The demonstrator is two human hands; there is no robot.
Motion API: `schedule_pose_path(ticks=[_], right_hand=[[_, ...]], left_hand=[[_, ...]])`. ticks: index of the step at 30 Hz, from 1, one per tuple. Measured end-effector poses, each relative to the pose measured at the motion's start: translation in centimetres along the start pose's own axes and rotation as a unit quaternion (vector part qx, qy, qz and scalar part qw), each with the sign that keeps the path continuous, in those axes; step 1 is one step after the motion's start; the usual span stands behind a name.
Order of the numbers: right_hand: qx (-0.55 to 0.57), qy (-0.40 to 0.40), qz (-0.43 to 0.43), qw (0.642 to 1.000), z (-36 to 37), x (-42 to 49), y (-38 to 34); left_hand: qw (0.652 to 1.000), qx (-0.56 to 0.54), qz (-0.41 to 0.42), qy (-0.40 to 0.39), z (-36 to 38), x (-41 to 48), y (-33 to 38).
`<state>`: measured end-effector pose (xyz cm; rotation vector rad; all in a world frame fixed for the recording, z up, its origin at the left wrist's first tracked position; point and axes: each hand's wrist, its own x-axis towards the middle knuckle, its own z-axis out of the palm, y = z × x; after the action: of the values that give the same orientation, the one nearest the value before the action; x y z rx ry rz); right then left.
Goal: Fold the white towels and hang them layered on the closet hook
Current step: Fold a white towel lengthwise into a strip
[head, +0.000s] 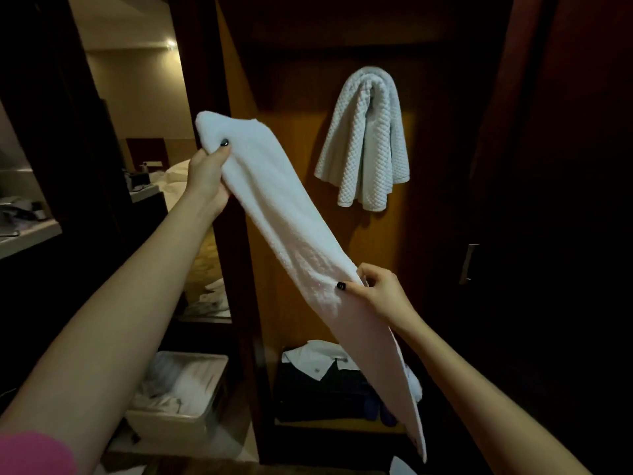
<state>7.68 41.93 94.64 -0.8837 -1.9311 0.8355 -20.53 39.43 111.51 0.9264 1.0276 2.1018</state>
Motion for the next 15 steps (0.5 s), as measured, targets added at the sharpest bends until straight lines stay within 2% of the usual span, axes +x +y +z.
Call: schedule_pose_path(ticks=[3, 5, 7, 9, 12, 15], right_hand=[[-0.024, 0.027, 0.0, 0.999, -1.6, 0.7, 0.1], [-0.008, 0.052, 0.034, 0.998, -3.1, 1.6, 0.3], [-0.013, 0.022, 0.091, 0.995, -4.8, 2.6, 0.6], [0.007, -0.025, 0.114, 0.993, -6.5, 3.5, 1.0], [0.049, -0.032, 0.104, 0.993, -8.9, 4.9, 1.4], [0.039, 0.017, 0.084, 0.996, -11.2, 7.2, 1.9]], left_hand=[[1.0, -0.022, -0.014, -0.003, -0.1, 0.4, -1.3], [0.999, -0.034, -0.025, -0.008, 0.1, 0.6, -2.2], [0.999, -0.033, -0.029, -0.015, 0.7, 0.8, -3.0], [0.999, -0.033, -0.026, -0.018, 1.8, 1.1, -3.8], [0.998, -0.046, -0.028, -0.012, 3.3, 2.1, -5.2], [0.997, -0.063, -0.034, -0.026, 4.7, 3.5, -6.8]])
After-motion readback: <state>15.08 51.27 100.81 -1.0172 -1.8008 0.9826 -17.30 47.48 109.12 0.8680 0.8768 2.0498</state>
